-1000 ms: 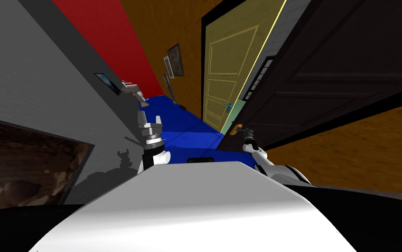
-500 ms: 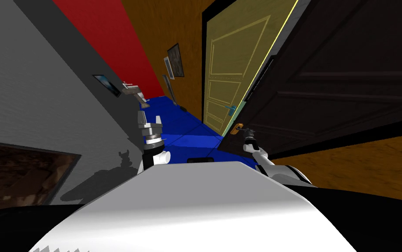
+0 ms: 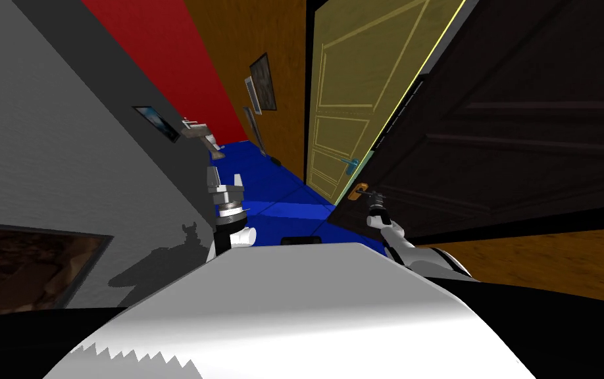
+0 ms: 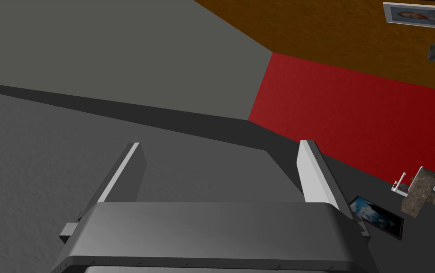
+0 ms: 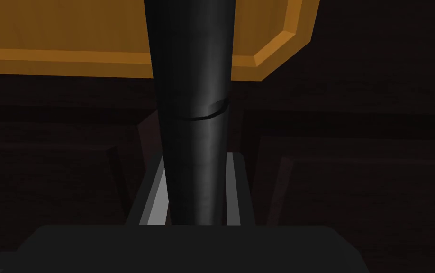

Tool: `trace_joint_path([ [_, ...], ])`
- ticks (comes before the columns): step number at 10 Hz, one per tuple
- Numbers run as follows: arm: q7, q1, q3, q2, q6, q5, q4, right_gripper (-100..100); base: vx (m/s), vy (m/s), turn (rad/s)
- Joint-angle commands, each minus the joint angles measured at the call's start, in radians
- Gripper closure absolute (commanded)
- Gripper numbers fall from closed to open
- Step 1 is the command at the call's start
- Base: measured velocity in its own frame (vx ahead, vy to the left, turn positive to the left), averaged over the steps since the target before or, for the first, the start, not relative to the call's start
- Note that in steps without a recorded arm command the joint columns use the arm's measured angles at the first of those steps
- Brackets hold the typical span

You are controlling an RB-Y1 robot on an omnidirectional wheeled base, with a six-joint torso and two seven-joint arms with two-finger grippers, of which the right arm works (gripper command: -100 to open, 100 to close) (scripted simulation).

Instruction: Pull the door open

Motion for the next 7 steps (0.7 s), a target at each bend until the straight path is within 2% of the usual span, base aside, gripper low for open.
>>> trace_joint_path([
  [1, 0.001, 0.007, 0.006, 0.008, 0.002, 0.002, 0.006, 100, -0.215, 0.005, 0.031],
  [5, 0.000, 0.007, 0.007, 0.008, 0.002, 0.002, 0.006, 100, -0.230, 0.013, 0.014],
  [7, 0.000, 0.007, 0.007, 0.008, 0.002, 0.002, 0.006, 100, -0.211, -0.034, 0.030],
])
